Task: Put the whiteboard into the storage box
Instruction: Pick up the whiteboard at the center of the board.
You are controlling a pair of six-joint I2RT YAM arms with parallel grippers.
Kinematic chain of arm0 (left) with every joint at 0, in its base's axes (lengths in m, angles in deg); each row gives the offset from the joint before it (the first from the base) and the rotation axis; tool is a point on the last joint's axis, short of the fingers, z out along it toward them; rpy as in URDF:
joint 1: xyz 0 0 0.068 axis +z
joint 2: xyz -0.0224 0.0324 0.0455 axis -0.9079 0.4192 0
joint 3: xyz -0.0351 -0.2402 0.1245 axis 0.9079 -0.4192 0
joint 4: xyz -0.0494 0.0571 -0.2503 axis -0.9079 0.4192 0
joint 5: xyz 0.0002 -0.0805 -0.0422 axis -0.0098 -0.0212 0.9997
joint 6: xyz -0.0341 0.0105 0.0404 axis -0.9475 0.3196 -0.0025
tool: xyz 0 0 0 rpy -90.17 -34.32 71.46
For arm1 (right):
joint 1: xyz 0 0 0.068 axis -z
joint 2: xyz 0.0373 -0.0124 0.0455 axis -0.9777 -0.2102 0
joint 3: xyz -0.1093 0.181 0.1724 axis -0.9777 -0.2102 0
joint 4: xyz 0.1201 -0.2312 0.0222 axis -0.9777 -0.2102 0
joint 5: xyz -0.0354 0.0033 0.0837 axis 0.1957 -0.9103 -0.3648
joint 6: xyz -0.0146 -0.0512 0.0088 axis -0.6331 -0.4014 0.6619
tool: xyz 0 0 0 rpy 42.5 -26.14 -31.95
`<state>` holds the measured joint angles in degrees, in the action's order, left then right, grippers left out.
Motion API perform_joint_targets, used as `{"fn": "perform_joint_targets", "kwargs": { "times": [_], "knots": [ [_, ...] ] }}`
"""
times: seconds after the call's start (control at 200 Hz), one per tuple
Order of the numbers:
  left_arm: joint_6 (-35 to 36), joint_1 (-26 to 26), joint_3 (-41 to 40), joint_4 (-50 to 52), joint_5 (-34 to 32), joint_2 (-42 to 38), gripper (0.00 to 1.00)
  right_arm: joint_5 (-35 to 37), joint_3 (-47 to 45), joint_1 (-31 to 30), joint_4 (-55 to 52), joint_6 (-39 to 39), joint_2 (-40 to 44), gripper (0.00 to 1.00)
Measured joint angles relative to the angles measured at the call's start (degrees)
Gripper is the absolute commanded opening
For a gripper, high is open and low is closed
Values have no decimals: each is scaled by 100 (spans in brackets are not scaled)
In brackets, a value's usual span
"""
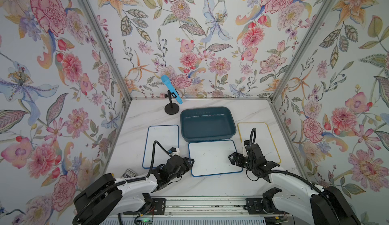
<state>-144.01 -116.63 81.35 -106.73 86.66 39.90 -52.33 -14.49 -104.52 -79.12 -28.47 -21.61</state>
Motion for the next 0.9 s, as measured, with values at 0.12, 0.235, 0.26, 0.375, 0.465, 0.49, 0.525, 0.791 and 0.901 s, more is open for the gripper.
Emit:
{"fn": "perform_joint_targets", "kwargs": {
  "times": [0.12, 0.235, 0.26, 0.375, 0.465, 0.49, 0.525, 0.791, 0.901],
  "knots": [
    [-168, -2, -247, -323, 264, 264, 27, 26, -2, -22, 15, 0, -7, 84],
    [-286, -2, -393, -697, 413, 415, 32, 114, -7, -57, 140, -2, -83, 81],
    [-304, -2, -400, -772, 428, 446, 35, 140, -7, -61, 177, -2, -107, 81],
    [-251, -74, -313, -999, 911, 612, 44, -96, -15, -177, 470, 26, -308, 77],
    [-101, -216, -90, -546, 1408, 599, 45, -264, -15, -358, 678, 20, -442, 75],
    [-72, -214, -31, -411, 1451, 579, 45, -262, -20, -358, 691, 22, -444, 75],
    [-15, -195, 61, -195, 1482, 525, 45, -260, -39, -358, 717, 22, -439, 75],
    [122, -195, 164, 240, 1547, 181, 42, -308, -162, -363, 616, 26, -138, 76],
    [149, -195, 118, 315, 1572, 66, 42, -391, -190, -365, 533, 28, -57, 77]
  ]
}}
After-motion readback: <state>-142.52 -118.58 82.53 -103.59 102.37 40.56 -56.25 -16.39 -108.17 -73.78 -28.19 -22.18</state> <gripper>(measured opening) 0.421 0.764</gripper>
